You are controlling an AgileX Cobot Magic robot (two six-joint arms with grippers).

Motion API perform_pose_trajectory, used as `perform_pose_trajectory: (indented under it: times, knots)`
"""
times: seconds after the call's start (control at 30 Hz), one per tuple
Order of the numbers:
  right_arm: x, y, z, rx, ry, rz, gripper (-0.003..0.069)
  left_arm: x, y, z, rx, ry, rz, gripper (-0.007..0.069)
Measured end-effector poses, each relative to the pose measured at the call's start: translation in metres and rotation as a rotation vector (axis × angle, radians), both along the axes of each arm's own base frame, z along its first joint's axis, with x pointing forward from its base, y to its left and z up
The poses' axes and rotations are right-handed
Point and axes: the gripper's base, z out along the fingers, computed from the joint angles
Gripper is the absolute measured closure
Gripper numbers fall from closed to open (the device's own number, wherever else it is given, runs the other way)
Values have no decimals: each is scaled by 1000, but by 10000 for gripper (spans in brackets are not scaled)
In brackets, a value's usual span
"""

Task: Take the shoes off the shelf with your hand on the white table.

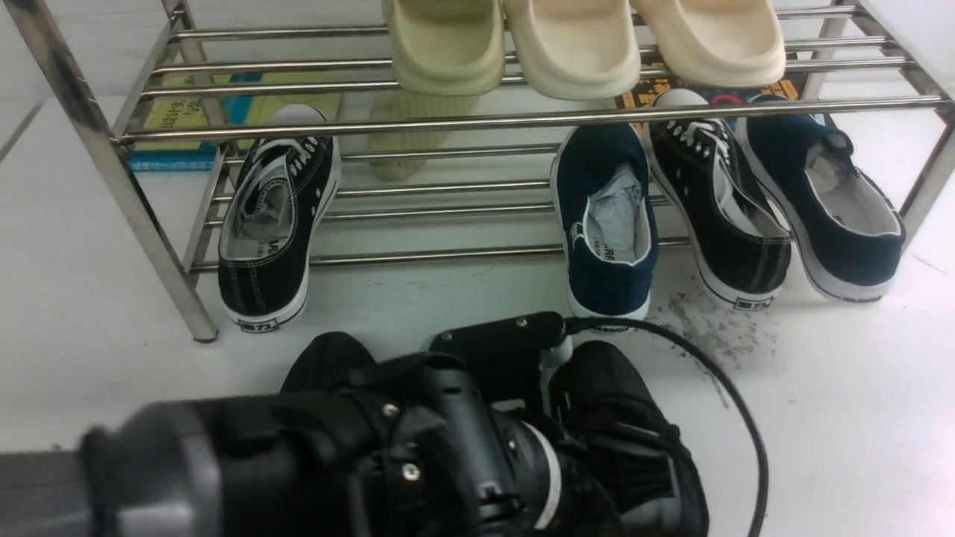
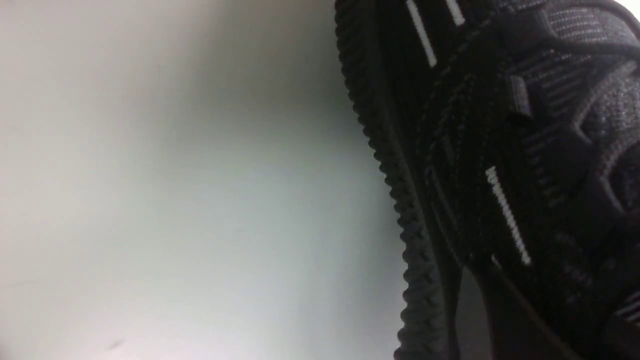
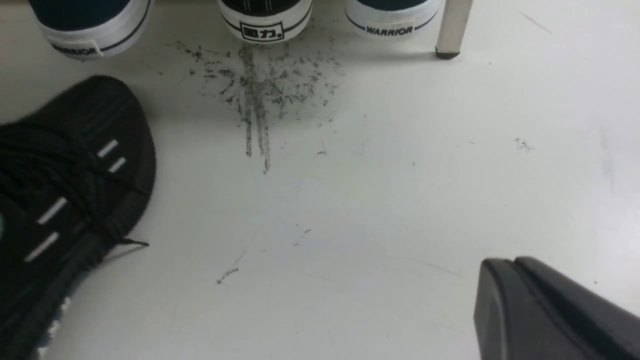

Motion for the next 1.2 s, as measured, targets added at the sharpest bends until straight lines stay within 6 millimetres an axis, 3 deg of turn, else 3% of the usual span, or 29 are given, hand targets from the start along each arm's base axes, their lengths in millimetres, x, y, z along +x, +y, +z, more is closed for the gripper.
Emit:
perform_pose_trajectory:
  times: [0.17, 0.3, 0.37, 0.4, 0.47, 0.6, 0.63, 0.67, 0.7, 0.73, 0.77, 0.8, 0.9, 1.03, 1.2]
  knots:
    - [0, 0, 0, 0, 0, 0, 624, 3, -10, -18, -5, 17, -9, 554]
    - [0, 0, 0, 0, 0, 0, 620, 3, -12, -19, -22, 18, -10, 446]
    - [0, 0, 0, 0, 0, 0, 620, 3, -9, -13, -29, 13, -5, 340]
    - [0, 0, 0, 0, 0, 0, 620, 2, -9, -11, -33, 10, -4, 331]
    - [0, 0, 0, 0, 0, 0, 618, -1, 2, 11, -42, -10, 11, 222]
    - [0, 0, 0, 0, 0, 0, 615, -8, 26, 42, -12, -52, 27, 149]
    - [0, 0, 0, 0, 0, 0, 613, -13, 42, 56, 26, -65, 48, 131]
    - [0, 0, 0, 0, 0, 0, 613, -18, 59, 67, 83, -66, 80, 123]
    - [0, 0, 0, 0, 0, 0, 613, -19, 63, 71, 82, -71, 86, 120]
    - [0, 0, 0, 0, 0, 0, 613, -25, 83, 82, 149, -77, 125, 118]
    - [0, 0, 0, 0, 0, 0, 613, -26, 89, 84, 169, -75, 139, 117]
    - [0, 0, 0, 0, 0, 0, 613, -33, 110, 89, 256, -58, 199, 116]
    - [0, 0, 0, 0, 0, 0, 611, -44, 139, 78, 367, -14, 285, 114]
    - [0, 0, 0, 1, 0, 0, 609, -49, 156, 56, 388, -11, 370, 134]
    - [0, 0, 0, 5, 0, 1, 606, -47, 154, 37, 276, -61, 375, 188]
